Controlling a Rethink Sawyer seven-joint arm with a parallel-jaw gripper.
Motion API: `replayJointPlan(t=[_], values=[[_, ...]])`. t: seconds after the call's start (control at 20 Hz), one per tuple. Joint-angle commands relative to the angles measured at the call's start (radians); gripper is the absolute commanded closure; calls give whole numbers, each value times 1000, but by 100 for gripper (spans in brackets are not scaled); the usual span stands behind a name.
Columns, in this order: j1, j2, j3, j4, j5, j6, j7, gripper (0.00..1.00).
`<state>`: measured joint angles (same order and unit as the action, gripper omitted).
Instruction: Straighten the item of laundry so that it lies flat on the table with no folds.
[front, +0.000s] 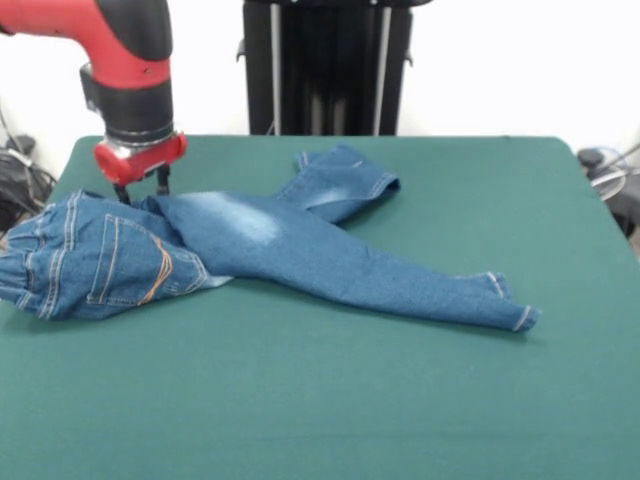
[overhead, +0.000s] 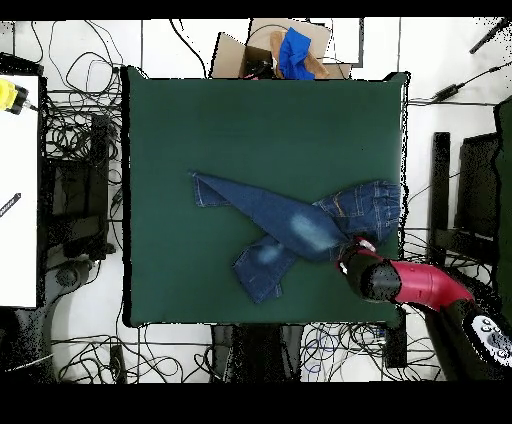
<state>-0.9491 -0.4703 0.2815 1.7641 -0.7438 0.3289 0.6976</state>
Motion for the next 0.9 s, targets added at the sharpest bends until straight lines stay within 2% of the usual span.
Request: replayJointPlan(t=[0.05,0.25,0.5,0.7,0.9], values=[[-179,126,240,-116,-101,57,-247,0],[-284,227,307,-149,-140,47,-294,0],[-337,316,350,-202,-171,59,-340,0],[-350,351,353,-212,-174,50,-335,0],[-345,337,352,-191,-163,47,-308,0]])
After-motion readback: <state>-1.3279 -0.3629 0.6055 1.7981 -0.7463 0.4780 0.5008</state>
